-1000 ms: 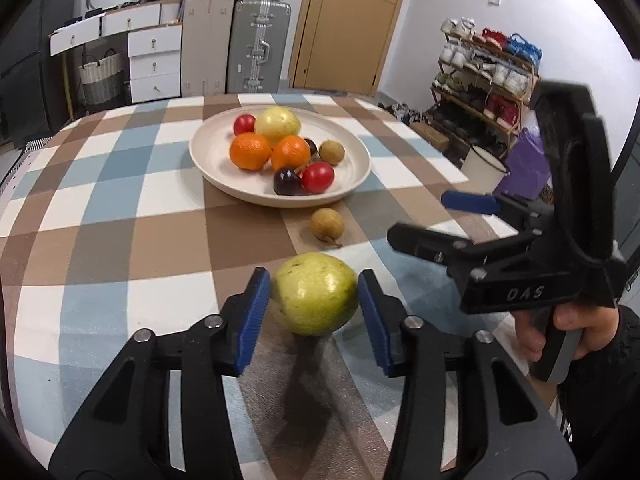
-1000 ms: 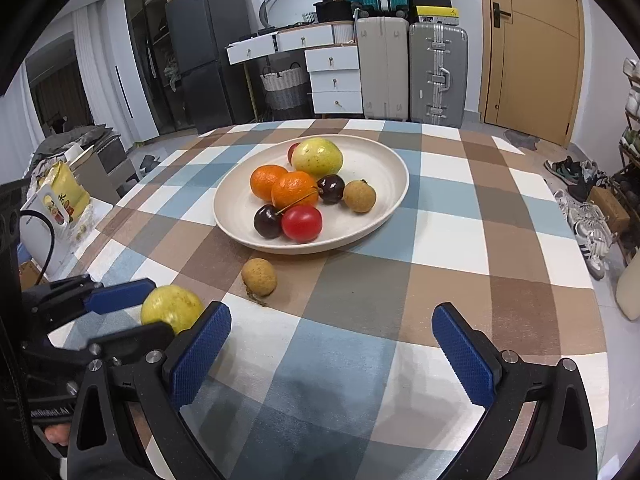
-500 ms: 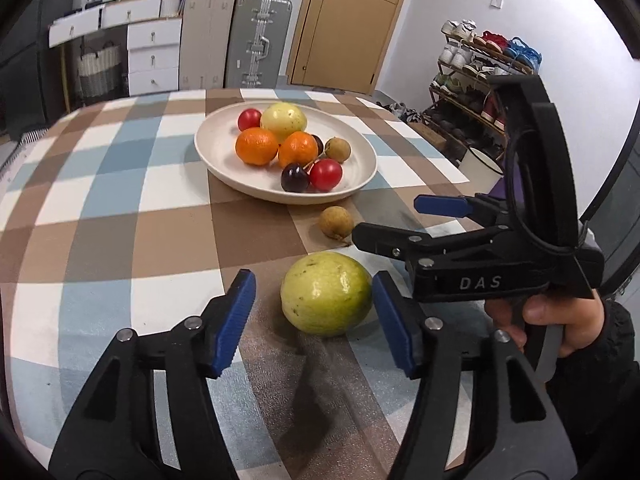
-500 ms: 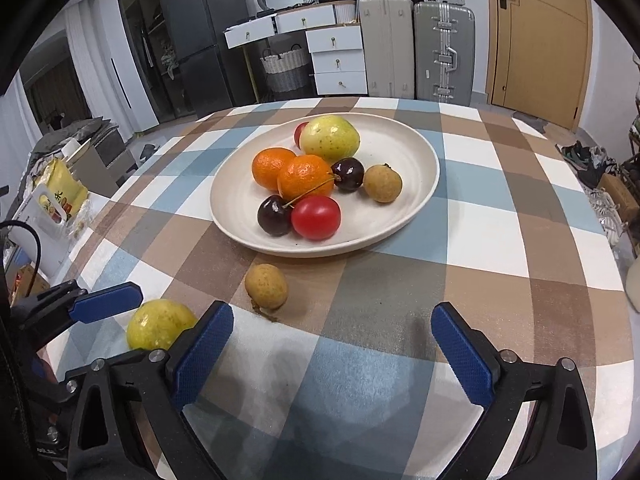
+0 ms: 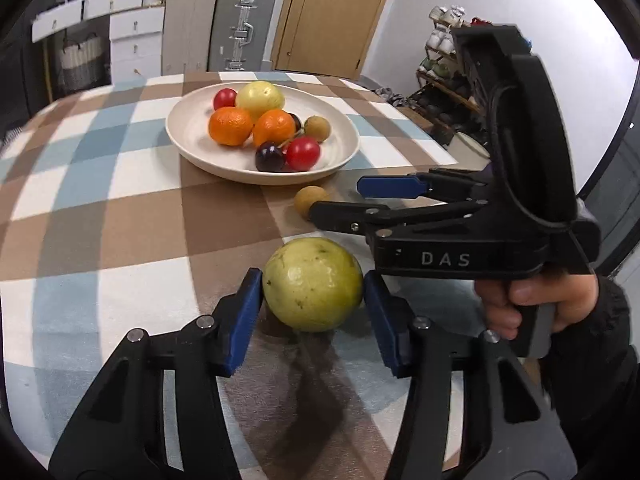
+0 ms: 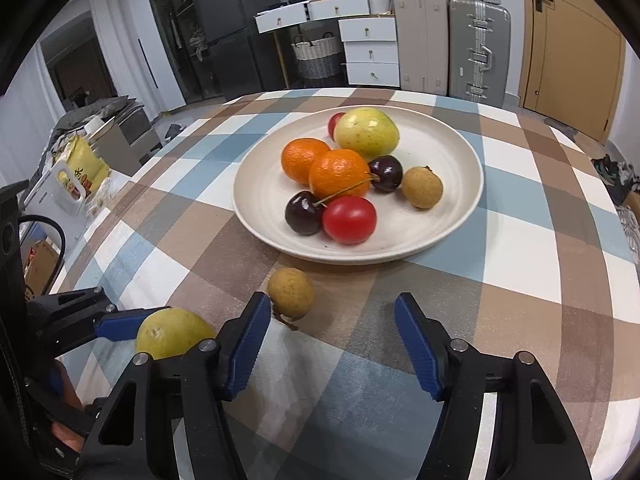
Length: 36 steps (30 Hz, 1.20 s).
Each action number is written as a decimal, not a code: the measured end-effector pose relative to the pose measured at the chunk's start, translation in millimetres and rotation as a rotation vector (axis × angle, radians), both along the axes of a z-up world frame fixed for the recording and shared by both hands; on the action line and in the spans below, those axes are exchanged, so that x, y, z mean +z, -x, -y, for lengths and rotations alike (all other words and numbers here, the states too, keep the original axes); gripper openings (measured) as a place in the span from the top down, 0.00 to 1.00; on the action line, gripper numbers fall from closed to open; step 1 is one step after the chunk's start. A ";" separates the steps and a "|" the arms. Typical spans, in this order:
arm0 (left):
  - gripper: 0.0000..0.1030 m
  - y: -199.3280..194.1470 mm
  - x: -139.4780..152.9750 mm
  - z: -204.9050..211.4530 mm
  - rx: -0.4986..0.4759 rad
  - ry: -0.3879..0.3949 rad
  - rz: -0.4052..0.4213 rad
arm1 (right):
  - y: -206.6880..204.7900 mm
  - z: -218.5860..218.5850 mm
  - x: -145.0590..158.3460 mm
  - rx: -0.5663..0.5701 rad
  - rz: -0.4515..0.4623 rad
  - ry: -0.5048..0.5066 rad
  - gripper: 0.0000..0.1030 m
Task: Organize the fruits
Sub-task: 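Grasp the yellow-green pomelo with the left gripper while the right gripper grasps the small brown fruit, then carry the pomelo in the left gripper while the right gripper carries the brown fruit over the plate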
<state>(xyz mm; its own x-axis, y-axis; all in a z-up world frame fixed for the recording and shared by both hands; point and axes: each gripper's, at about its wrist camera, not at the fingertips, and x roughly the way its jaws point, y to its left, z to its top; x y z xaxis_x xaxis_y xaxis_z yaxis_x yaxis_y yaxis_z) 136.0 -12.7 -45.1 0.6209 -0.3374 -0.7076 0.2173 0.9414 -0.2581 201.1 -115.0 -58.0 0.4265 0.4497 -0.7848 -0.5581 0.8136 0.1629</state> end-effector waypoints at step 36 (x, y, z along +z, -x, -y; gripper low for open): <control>0.53 -11.3 50.4 -45.2 0.237 -0.066 0.163 | 23.7 25.7 58.5 0.007 0.192 -0.110 0.76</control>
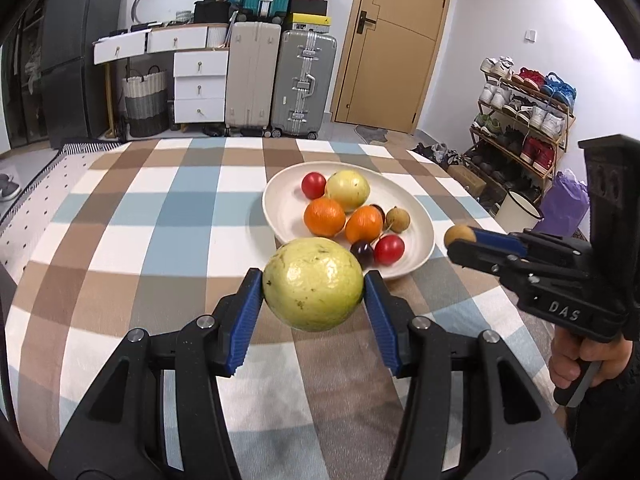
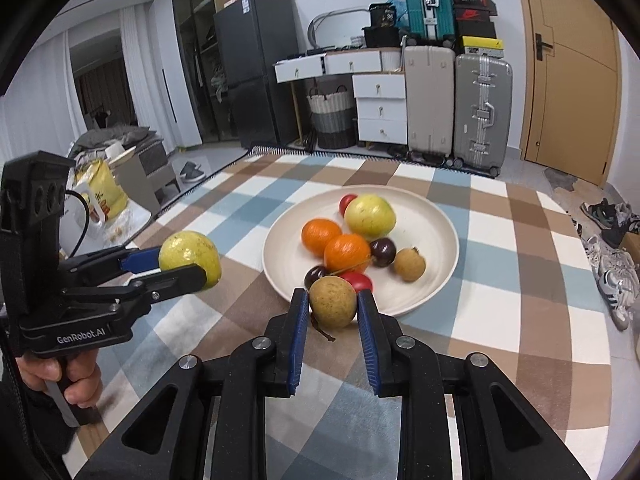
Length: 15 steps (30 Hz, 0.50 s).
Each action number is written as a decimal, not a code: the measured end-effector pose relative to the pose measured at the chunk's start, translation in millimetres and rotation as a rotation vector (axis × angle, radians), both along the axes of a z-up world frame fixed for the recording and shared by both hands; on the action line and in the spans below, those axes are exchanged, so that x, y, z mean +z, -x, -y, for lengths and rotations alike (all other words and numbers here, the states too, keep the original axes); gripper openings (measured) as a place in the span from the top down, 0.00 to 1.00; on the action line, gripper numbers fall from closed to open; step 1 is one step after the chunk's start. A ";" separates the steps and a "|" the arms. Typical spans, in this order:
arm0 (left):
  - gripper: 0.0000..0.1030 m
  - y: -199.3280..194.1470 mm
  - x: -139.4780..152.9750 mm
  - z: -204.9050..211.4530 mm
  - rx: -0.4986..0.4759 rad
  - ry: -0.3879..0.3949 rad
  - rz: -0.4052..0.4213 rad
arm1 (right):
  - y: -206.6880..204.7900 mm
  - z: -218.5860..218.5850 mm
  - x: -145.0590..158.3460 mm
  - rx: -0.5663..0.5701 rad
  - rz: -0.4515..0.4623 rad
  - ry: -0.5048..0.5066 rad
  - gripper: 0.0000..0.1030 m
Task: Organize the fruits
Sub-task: 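Carry the pomelo in the left gripper while the right gripper carries the brown fruit over the plate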
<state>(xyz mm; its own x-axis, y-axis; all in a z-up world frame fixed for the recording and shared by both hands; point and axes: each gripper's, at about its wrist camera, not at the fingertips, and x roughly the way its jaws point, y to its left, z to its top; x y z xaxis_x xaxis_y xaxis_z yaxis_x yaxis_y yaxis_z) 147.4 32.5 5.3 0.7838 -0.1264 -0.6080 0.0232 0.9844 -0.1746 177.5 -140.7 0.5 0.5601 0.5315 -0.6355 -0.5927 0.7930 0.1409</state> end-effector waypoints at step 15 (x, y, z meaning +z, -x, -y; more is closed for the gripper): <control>0.53 -39.8 14.0 8.4 0.001 -0.052 0.048 | -23.0 19.1 23.2 -0.094 0.043 -0.063 0.76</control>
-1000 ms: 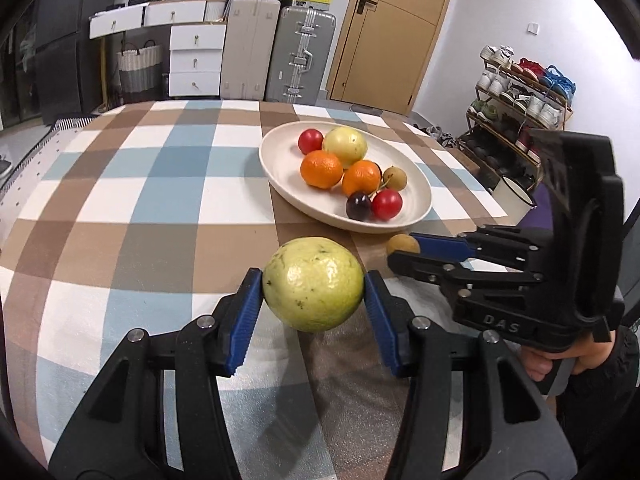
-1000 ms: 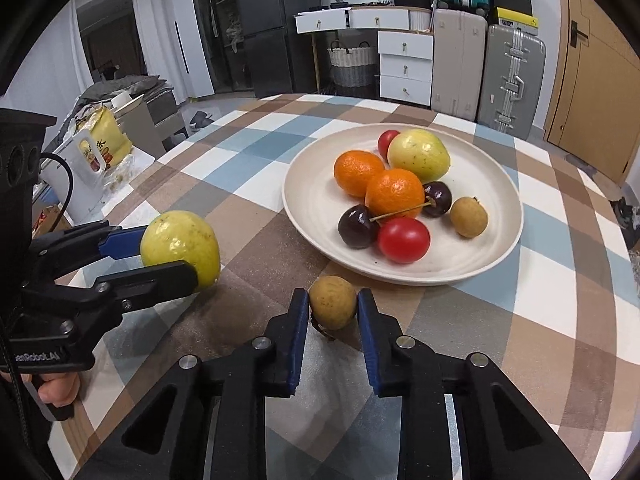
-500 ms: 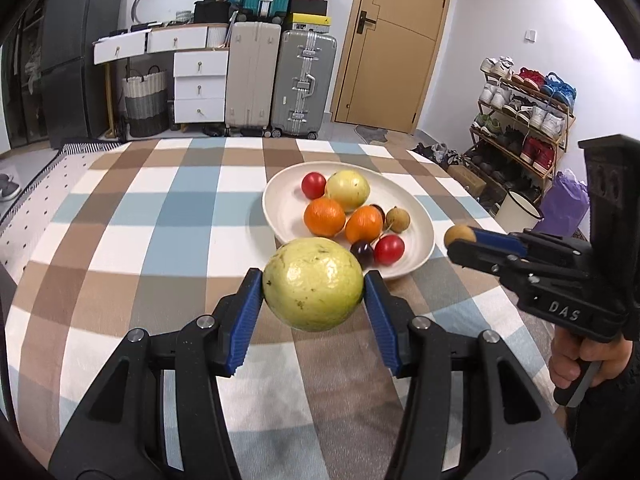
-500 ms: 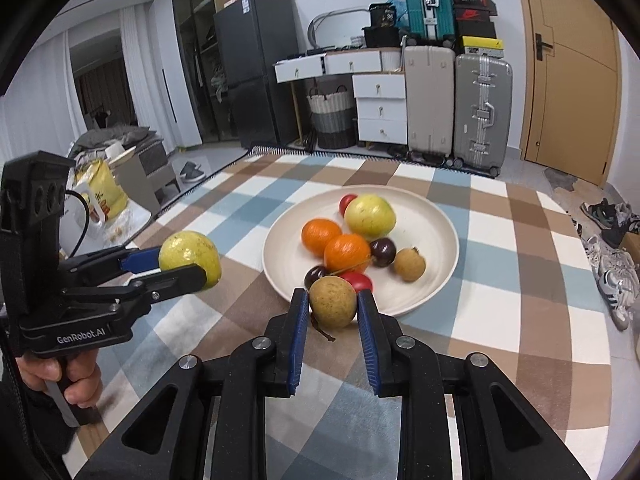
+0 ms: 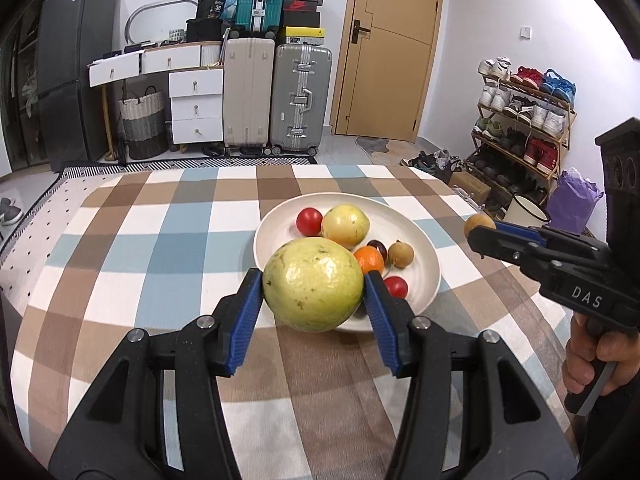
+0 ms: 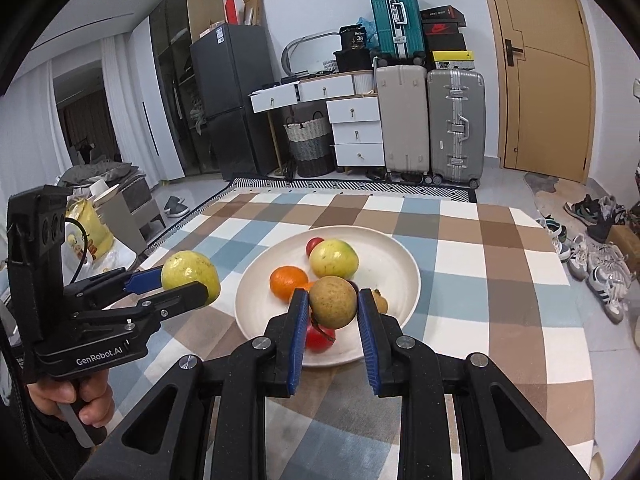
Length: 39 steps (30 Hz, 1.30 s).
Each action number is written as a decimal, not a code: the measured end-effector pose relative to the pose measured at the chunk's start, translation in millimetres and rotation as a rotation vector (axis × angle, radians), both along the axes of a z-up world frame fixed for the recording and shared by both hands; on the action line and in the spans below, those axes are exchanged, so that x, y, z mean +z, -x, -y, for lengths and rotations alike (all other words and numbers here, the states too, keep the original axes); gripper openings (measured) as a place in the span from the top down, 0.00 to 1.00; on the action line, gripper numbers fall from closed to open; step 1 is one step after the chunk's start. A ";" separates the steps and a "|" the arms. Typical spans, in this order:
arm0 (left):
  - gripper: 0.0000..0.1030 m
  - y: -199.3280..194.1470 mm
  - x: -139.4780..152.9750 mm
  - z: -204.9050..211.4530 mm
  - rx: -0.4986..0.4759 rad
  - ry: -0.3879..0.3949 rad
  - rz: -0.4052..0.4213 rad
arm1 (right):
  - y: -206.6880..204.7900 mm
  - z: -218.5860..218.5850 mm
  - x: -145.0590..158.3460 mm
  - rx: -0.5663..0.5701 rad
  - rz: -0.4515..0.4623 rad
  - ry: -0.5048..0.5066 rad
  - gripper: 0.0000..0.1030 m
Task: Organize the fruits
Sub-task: 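Carry the pomelo in the left gripper while the right gripper carries the brown fruit over the plate, then open both grippers to drop the pomelo and brown fruit onto the plate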
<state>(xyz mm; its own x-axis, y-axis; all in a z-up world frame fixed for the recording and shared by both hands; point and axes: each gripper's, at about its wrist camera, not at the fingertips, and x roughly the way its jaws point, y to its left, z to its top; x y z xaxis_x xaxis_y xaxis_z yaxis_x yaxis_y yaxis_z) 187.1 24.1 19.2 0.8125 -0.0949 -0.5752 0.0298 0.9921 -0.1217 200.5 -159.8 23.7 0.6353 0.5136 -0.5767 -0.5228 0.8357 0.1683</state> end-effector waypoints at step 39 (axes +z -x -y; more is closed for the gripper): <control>0.50 -39.9 -27.4 5.3 0.017 -0.047 -0.039 | -36.7 2.5 -35.1 -0.053 -0.075 0.015 0.53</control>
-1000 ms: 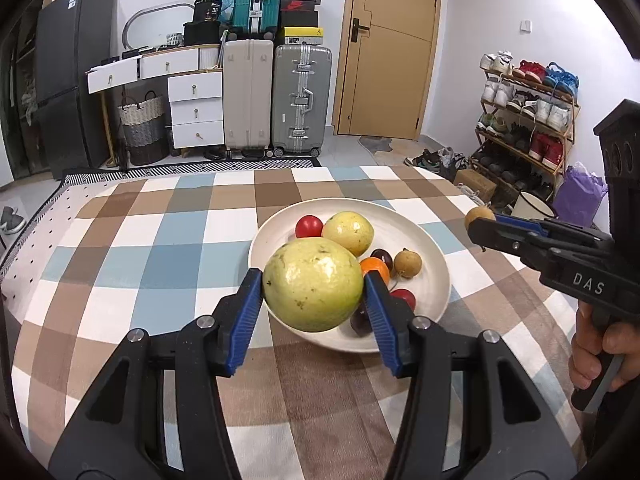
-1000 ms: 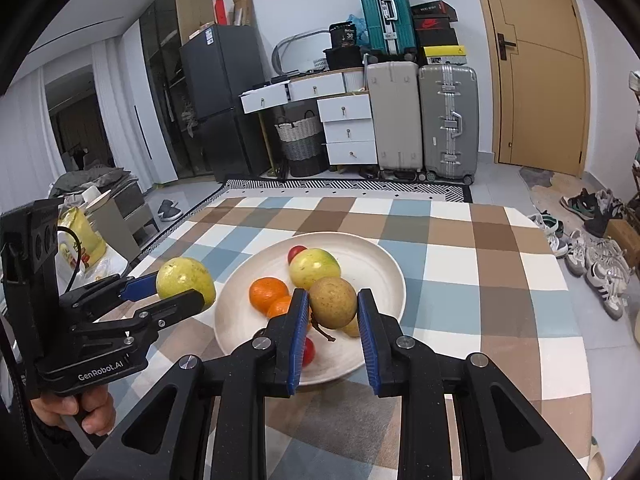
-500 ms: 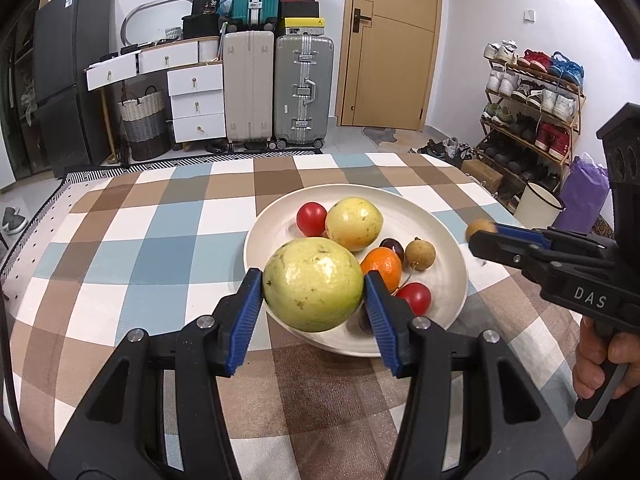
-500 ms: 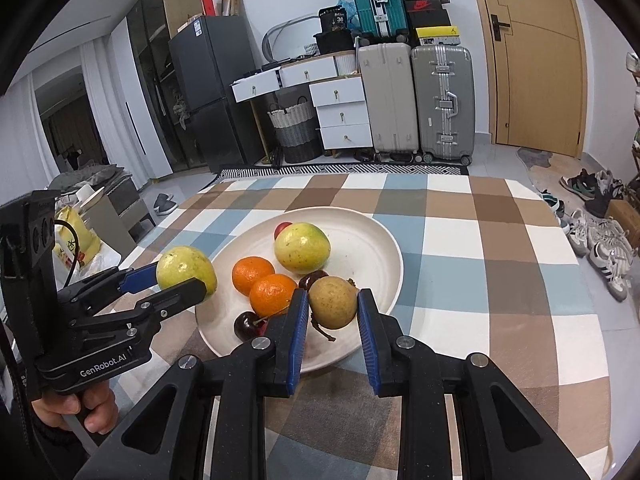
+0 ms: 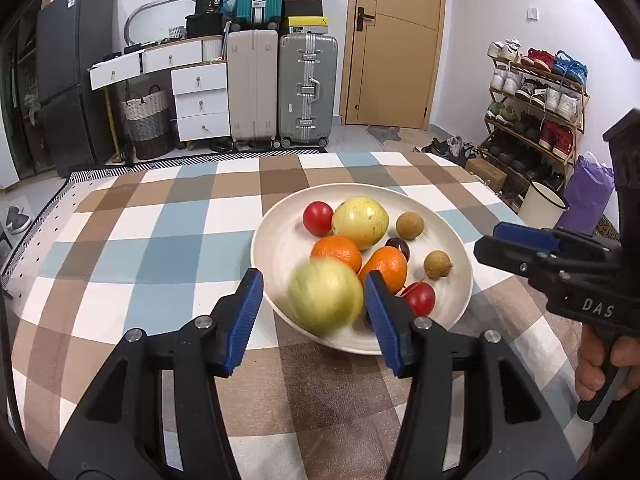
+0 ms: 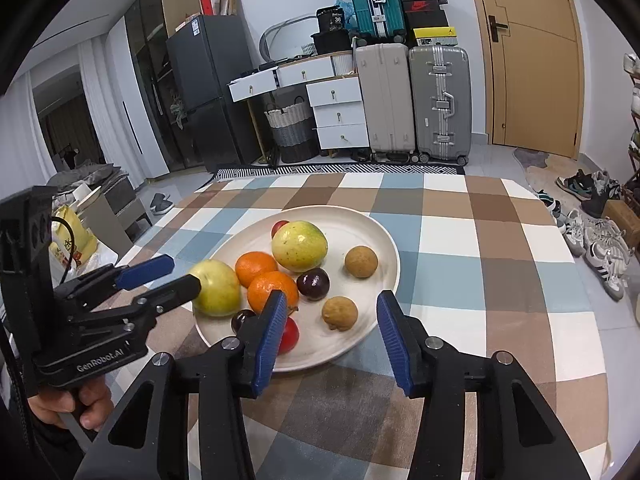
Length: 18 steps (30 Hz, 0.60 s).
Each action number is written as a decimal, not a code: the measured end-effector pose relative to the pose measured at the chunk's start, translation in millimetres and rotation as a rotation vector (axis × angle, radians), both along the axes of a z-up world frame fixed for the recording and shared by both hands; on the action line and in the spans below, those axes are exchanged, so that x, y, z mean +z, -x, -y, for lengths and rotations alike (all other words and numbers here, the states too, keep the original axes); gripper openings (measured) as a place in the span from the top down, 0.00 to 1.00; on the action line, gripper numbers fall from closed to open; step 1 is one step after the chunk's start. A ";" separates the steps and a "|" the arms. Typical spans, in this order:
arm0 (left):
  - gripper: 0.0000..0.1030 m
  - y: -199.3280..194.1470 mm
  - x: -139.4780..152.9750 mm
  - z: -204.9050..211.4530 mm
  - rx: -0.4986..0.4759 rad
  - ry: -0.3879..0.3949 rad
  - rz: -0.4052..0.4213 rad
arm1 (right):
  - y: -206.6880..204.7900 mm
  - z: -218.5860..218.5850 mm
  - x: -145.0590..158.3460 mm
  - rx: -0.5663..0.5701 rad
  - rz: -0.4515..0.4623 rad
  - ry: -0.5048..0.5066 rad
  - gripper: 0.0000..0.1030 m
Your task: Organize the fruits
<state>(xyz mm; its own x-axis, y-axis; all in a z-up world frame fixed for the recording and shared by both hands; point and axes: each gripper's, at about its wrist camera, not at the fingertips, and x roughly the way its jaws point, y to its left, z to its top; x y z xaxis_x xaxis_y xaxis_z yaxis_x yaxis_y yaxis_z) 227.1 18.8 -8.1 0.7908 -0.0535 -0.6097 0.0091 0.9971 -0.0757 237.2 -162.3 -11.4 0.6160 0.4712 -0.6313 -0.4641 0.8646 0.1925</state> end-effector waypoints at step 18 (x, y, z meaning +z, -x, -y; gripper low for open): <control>0.01 22.0 8.7 -14.4 0.058 0.023 0.061 | 14.3 4.3 3.0 -0.004 0.035 -0.017 0.01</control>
